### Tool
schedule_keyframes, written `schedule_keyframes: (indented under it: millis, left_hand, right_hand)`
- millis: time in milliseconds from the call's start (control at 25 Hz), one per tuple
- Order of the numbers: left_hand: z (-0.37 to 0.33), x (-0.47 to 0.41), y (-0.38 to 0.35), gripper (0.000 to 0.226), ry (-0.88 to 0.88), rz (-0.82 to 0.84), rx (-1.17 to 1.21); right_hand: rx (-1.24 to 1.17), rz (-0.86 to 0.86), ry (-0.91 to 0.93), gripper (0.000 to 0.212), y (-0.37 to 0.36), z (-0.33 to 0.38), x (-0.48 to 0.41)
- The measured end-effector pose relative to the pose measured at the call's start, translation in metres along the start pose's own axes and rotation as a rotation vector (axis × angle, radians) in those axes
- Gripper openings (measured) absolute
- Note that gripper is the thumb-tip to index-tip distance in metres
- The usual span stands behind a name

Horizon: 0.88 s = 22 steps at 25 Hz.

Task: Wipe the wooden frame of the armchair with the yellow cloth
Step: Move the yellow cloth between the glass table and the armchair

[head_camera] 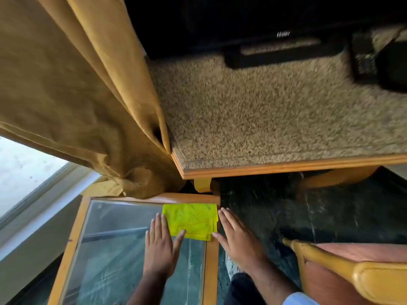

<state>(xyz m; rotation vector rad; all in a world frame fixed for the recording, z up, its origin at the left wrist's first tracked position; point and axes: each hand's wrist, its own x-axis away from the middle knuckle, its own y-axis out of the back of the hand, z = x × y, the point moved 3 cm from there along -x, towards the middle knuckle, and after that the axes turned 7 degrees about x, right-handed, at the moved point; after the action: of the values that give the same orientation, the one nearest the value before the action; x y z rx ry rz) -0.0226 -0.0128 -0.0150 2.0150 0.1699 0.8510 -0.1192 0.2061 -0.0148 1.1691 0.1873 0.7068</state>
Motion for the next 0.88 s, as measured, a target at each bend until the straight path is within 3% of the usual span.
schedule_keyframes:
  millis: [160,320,480,560,640,760,880]
  left_hand:
    - [0.028,-0.055,-0.024,0.082,0.295,-0.132,0.285]
    - [0.032,-0.069,-0.041,0.055,0.330,-0.262,0.252]
    - [0.037,-0.077,-0.040,0.029,0.407,-0.324,0.370]
    - [0.037,-0.076,-0.036,0.026,0.436,-0.334,0.451]
    - [0.033,-0.068,-0.032,0.026,0.419,-0.327,0.514]
    - [0.018,-0.044,-0.027,0.027,0.354,-0.287,0.643]
    - [-0.010,-0.006,-0.020,0.020,0.261,-0.214,0.804]
  right_hand:
    - [-0.113,0.081,-0.061,0.066,-0.051,-0.013,-0.062]
    - [0.009,0.182,-0.003,0.052,-0.083,0.009,-0.099]
    - [0.068,0.172,-0.118,0.032,-0.081,0.024,-0.110]
    - [0.032,0.178,-0.149,0.024,-0.076,0.023,-0.109]
    - [-0.104,0.220,-0.172,0.028,-0.070,0.017,-0.103]
    - [-0.492,0.308,-0.366,0.026,-0.058,0.001,-0.077]
    - [-0.802,0.249,-0.511,0.030,-0.032,-0.024,-0.031]
